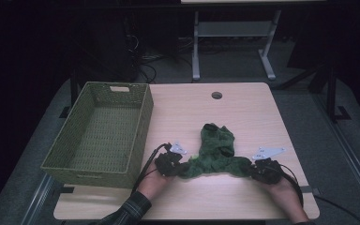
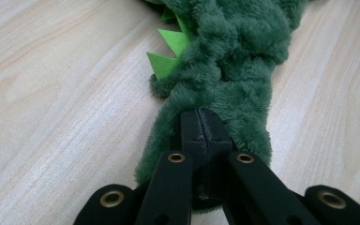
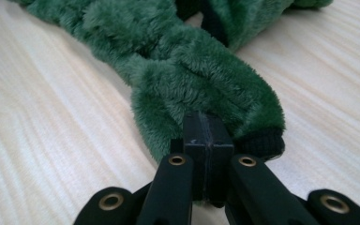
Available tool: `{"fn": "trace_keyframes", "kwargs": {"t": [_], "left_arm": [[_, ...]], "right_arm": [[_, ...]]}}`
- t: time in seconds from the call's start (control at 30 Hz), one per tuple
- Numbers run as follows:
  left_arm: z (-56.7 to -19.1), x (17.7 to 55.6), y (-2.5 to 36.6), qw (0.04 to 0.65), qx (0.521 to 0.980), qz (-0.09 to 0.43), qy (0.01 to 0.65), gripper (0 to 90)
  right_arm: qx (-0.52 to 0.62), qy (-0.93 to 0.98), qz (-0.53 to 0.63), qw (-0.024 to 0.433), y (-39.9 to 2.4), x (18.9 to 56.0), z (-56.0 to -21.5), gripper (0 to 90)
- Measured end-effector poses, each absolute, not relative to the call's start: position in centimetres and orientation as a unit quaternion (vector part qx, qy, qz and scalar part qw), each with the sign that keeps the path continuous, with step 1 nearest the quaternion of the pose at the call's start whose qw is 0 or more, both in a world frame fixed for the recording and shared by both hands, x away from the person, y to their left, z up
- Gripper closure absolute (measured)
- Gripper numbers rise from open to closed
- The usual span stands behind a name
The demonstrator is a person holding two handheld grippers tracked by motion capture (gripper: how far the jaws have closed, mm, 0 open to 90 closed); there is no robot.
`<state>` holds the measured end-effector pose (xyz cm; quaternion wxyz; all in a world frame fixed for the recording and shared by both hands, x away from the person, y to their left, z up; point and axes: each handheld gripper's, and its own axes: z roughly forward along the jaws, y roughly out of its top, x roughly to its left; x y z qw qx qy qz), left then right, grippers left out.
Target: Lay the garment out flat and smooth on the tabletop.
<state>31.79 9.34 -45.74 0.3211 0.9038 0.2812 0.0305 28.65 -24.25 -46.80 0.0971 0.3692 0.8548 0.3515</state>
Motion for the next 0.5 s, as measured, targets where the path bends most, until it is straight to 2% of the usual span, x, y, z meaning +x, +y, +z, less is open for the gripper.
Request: {"fn": "trace_keyframes", "kwargs": {"t": [0.27,0.5], "left_arm": [[-45.8,31.0,10.8,0.331,0.905,-0.017,0.269,89.6],[-45.8,29.2,11.9,0.332,0.907,-0.027,0.257,89.4]], "right_arm": [[0.340,0.871,0.345,0.076,-24.2,26.7,-46.6,89.6],[0.319,0.881,0.343,0.059,-24.0,24.6,-46.4,89.6]]}}
